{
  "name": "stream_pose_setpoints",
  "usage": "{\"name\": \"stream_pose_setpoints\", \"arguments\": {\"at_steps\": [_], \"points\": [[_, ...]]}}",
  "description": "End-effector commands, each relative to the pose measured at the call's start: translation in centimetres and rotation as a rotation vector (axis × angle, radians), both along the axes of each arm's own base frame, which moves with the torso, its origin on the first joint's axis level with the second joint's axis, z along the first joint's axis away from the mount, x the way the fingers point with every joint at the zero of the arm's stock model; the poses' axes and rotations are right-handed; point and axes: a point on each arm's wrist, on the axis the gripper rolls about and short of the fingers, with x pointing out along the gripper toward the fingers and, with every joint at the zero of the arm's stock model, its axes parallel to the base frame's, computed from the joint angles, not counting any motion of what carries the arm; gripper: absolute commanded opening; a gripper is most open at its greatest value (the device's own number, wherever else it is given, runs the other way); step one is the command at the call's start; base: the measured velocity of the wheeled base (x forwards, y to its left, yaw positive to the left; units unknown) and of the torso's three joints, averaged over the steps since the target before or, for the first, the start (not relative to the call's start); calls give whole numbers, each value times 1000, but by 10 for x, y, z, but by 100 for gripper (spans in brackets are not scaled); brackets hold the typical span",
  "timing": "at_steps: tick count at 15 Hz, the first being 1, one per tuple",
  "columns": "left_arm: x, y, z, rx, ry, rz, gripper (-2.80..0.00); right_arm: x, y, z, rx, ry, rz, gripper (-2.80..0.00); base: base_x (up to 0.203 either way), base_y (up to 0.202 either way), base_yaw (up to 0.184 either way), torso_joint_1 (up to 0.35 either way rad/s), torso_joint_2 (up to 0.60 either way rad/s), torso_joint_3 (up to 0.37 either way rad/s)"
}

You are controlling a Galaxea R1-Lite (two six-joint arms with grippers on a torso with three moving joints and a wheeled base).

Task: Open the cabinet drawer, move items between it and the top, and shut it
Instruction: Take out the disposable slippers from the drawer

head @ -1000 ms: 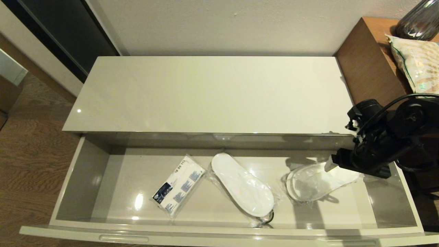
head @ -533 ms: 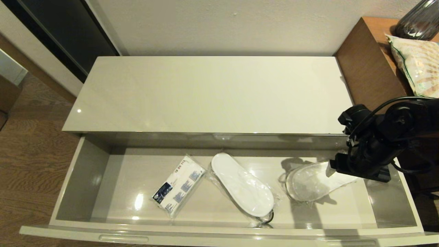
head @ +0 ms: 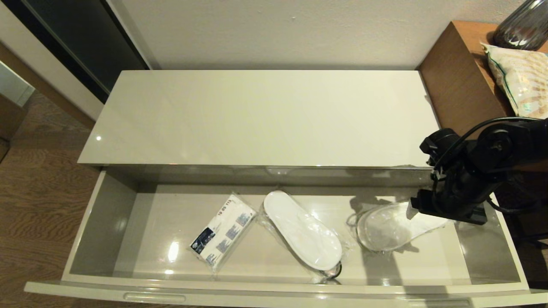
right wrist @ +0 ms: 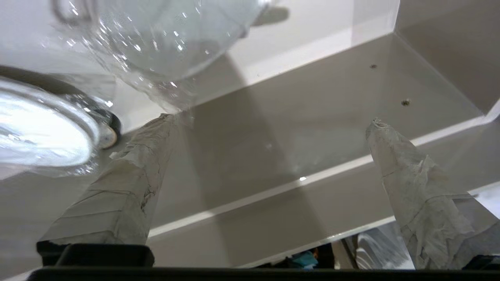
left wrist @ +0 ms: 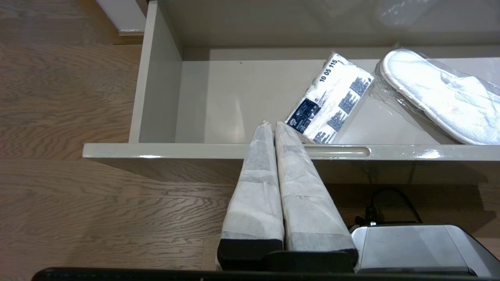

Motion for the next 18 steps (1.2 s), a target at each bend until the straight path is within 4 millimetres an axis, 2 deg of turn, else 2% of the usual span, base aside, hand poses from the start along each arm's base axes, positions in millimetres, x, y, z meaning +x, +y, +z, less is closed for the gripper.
{"name": "stream_pose_setpoints", "arguments": {"at_steps": [1, 10, 18], "points": [[0, 0, 0, 0, 1, 0, -280, 2, 1, 1, 4, -8, -6, 0, 0, 0, 0, 0, 0, 0], [0, 0, 0, 0, 1, 0, -280, 11, 2, 25, 72, -159, -4, 0, 0, 0, 0, 0, 0, 0], [0, 0, 0, 0, 3, 0, -280, -6, 1, 43, 90, -205, -1, 0, 0, 0, 0, 0, 0, 0]]}}
